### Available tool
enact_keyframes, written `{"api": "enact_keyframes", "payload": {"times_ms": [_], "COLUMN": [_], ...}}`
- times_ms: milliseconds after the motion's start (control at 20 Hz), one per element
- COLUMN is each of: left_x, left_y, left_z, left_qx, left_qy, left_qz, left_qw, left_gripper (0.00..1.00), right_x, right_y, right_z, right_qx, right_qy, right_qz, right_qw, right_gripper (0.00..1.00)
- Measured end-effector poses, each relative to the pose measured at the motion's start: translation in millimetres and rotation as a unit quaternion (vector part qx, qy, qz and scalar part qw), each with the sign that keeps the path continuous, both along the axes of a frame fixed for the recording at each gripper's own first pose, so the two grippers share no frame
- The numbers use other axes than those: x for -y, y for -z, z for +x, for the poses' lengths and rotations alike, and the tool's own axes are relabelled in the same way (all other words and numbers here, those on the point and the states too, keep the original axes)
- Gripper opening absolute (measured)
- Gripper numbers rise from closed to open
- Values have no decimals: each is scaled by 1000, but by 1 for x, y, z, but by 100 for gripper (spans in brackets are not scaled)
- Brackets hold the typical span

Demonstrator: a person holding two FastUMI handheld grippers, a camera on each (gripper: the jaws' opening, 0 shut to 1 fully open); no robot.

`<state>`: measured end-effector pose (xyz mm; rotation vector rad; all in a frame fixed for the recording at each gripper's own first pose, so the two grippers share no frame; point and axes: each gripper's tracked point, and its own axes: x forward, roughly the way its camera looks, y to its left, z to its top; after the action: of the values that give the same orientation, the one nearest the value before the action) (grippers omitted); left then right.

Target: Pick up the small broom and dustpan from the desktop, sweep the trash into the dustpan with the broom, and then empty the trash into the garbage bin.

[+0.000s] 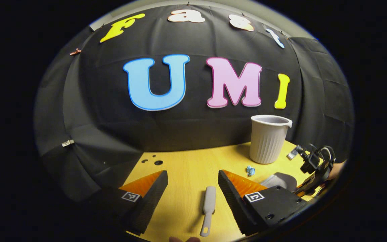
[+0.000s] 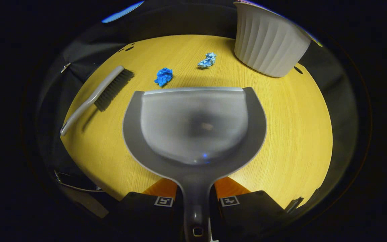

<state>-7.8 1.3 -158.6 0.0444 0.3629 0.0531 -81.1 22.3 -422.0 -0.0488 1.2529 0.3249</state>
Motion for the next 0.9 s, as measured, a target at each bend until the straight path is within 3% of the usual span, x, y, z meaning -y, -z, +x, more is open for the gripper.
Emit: {"api": "enact_keyframes", "payload": {"times_ms": [150,400,550,900], "left_x": [18,24,28,20], "left_y": [53,129,160,224], "left_z": [-4,-13,-22,-25], "left_qx": [-86,-211,-271,-372], "left_qy": [40,45,65,53], "left_qz": [-37,-89,-74,-26], "left_qw": [995,972,957,926], "left_gripper": [97,98,98,98], "right_x": [8,25,31,39], "right_y": [-9,-20,-26,-32], "right_z": [-6,-14,-15,-18], "right_qx": [8,14,14,17], "right_qy": [-10,-18,-12,-13], "right_qz": [-2,-6,2,3], "right_qw": [1000,1000,1000,1000], "right_gripper": [35,36,35,36]}}
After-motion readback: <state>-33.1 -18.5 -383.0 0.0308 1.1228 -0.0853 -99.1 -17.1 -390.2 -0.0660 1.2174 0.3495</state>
